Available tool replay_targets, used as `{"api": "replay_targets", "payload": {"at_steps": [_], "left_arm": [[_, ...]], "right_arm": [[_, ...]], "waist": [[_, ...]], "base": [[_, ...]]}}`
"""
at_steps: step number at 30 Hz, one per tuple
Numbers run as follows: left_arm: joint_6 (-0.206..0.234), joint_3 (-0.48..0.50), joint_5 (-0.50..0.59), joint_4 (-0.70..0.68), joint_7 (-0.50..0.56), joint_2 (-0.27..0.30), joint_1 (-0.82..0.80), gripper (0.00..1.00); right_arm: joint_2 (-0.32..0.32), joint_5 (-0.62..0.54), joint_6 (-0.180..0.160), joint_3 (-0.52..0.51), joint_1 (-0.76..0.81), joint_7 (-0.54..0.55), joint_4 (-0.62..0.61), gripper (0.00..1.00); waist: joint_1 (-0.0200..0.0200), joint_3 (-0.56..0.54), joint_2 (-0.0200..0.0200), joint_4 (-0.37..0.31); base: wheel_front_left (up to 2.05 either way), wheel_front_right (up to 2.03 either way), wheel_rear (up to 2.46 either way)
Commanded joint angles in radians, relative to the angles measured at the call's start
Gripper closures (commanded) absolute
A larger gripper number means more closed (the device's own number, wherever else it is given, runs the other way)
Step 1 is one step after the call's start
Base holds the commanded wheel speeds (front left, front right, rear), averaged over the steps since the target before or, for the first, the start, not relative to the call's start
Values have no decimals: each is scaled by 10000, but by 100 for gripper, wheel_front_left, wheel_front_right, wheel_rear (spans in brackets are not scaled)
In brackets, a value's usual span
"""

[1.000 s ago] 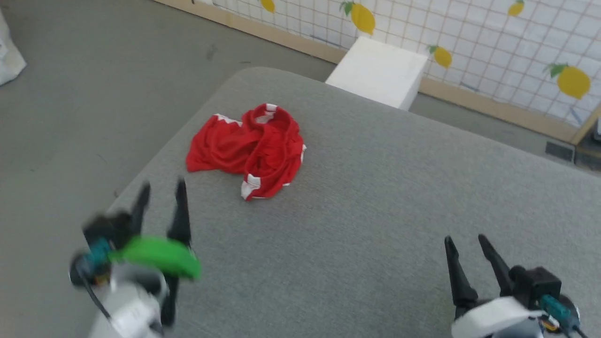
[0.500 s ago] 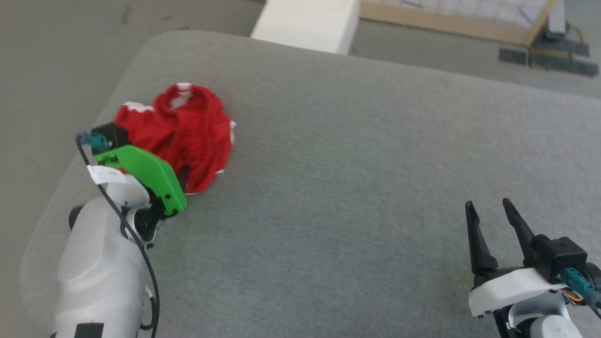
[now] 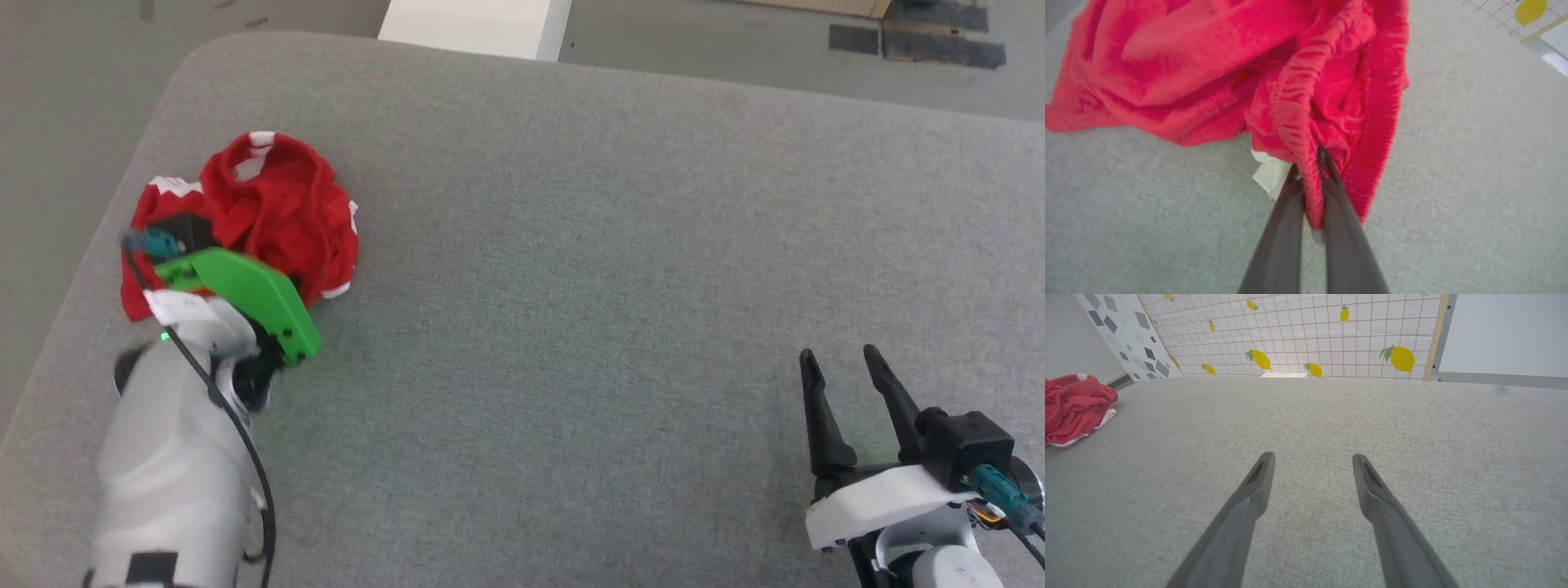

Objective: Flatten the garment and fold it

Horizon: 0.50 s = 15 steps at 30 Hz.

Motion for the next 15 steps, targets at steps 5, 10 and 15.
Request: {"api": "replay_targets", "payload": {"at_steps": [5, 10, 15], "left_arm": [[-473, -207, 235, -885, -632, 578, -1358, 100], [-782, -669, 610, -1782, -790, 1101, -2786, 100], [-986, -1179, 425, -2546, -811, 1036, -3946, 100]], "right_arm": [[-8, 410, -13, 216, -229, -307, 450, 0], [-8, 729, -13, 384, -283, -562, 874, 0], [-8, 904, -13, 375, -255, -767, 1264, 0]], "waist": [[-1, -683, 0, -158], [-1, -1062, 0, -782], [-1, -1259, 0, -1526]], "base": [[0, 0, 0], [0, 0, 0], [0, 0, 0]]}}
